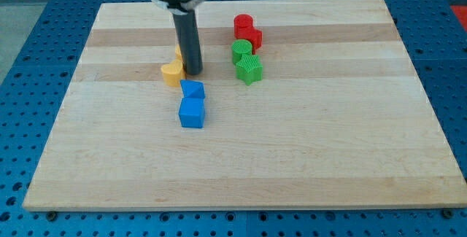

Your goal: Move the red circle to the top right

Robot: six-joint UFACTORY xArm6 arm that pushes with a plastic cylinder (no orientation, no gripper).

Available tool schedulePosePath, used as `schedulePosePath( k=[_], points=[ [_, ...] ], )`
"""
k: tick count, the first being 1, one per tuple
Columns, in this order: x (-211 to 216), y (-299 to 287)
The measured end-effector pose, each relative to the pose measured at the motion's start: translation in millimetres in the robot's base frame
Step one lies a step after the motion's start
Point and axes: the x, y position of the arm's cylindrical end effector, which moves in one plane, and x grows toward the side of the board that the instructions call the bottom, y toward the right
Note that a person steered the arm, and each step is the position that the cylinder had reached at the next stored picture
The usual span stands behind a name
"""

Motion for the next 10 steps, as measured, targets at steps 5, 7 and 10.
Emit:
schedulePosePath(
  k=[5,7,10],
  points=[
    [-102.4,73.3],
    [-70.7,109.6],
    [-108.6,240.7]
  ],
)
